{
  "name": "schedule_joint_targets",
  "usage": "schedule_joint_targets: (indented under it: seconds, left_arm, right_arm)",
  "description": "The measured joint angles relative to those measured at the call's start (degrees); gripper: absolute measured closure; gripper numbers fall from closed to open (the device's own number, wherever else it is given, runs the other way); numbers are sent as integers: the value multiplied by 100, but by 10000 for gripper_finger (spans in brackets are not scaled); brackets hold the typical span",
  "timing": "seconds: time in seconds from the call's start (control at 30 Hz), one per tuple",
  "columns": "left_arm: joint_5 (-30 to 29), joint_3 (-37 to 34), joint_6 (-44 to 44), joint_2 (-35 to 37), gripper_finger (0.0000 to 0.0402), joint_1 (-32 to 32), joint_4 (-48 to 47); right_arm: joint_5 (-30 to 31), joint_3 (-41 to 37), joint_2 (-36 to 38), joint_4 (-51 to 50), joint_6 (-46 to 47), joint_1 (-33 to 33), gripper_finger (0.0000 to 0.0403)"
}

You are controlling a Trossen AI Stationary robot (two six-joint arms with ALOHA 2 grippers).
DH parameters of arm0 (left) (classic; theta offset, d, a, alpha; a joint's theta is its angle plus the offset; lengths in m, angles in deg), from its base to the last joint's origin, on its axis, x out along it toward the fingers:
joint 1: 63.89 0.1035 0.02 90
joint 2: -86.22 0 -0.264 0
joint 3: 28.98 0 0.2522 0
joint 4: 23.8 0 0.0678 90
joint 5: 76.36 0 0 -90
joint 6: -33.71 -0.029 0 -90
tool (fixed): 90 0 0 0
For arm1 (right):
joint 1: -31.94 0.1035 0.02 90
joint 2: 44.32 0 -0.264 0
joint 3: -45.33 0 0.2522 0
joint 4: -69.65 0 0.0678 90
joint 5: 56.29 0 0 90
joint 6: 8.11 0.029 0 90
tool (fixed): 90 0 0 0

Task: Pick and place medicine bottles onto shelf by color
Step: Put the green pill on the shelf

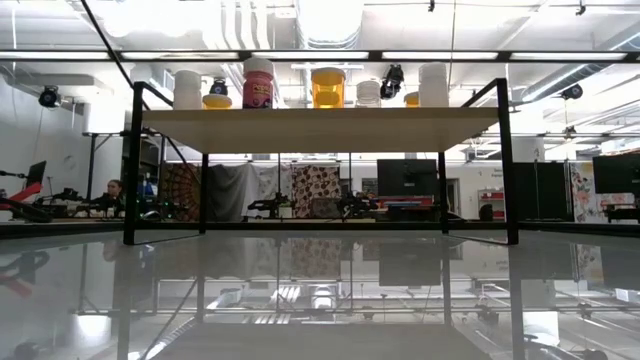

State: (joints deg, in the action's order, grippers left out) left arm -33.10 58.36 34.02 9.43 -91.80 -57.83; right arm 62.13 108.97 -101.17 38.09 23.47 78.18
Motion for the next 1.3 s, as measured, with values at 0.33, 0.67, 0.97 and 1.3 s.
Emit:
schedule_joint_targets:
  seconds: [0.33, 0.67, 0.97, 1.3]
  left_arm:
    - [-44, -2, -1546, 92, 178, -283, 487]
    - [-861, -36, -2071, 130, 178, -274, 431]
    - [-925, -282, -2021, 459, 178, -286, 476]
    - [-923, -286, -2022, 470, 178, -285, 645]
  right_arm:
    - [-3035, 2192, -939, -6313, 7245, 47, 294]
    - [-4059, 1985, -1968, -5879, 7140, 263, 229]
    - [-4495, 1670, -2519, -4611, 6202, 846, 177]
    - [-4623, 911, -2472, -4364, 6005, 1217, 184]
